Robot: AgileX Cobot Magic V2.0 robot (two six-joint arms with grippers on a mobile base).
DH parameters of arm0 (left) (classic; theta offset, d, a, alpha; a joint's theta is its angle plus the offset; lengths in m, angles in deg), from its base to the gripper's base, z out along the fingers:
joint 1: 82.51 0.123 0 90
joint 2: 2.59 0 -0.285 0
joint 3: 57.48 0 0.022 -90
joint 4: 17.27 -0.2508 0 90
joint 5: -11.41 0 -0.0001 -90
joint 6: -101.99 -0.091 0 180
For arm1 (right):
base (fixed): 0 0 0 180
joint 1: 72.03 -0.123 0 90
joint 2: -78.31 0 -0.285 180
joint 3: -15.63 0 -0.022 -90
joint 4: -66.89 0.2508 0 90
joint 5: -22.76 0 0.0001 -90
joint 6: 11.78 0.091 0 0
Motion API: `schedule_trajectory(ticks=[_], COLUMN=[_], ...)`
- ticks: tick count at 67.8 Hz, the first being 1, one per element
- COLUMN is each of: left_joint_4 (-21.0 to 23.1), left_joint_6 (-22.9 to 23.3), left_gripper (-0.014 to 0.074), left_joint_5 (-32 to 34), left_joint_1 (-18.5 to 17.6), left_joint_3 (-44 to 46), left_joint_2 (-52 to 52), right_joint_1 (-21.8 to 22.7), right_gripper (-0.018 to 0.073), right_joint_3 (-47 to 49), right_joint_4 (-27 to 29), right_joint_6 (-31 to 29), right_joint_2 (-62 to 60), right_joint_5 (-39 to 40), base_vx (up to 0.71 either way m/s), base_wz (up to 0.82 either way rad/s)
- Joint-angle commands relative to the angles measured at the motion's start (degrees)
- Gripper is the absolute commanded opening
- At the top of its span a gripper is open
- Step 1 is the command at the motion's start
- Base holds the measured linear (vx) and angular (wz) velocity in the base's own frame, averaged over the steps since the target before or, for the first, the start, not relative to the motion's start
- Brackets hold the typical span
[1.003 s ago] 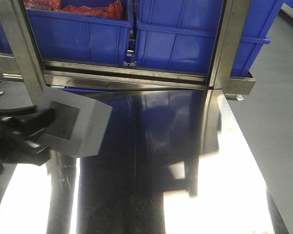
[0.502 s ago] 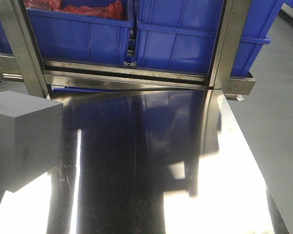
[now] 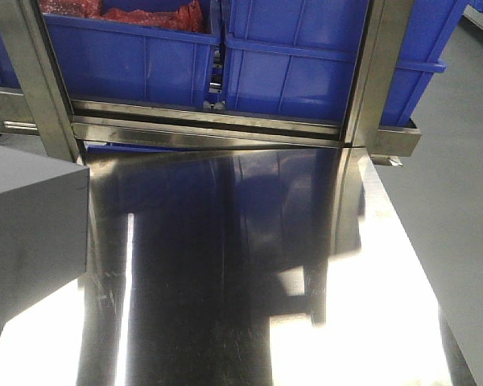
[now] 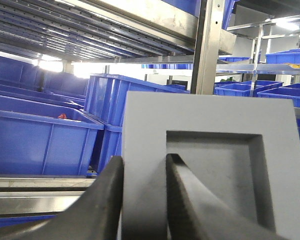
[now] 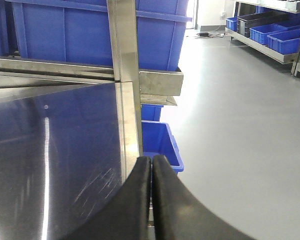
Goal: Sort gray base to blue bin
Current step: 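Lift the gray block with the left gripper toward the robot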
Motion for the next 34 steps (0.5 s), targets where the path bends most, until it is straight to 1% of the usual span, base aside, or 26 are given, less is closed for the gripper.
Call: schedule_trajectory(ticks=[1, 34], left_joint_4=[0.42, 0.42], left_joint_6=[0.75, 0.75], left_gripper=[-0.0008, -0.0008], left_joint_5=[6.05, 6.05], left_joint_1=[-0.29, -0.29], left_joint_3=[1.86, 1.86], left_joint_2=[-0.28, -0.28], right_joint_1=[0.30, 0.30], right_gripper=[-0.0005, -0.0005], right_joint_3=[-0.11, -0.11], right_joint_4=[-0.43, -0.43], right_joint_6=[-0.70, -0.70], right_joint_2=[1.04, 1.04], right_joint_5=[4.27, 4.27], base_vx=[0.00, 0.00], base_wz=[0.00, 0.00])
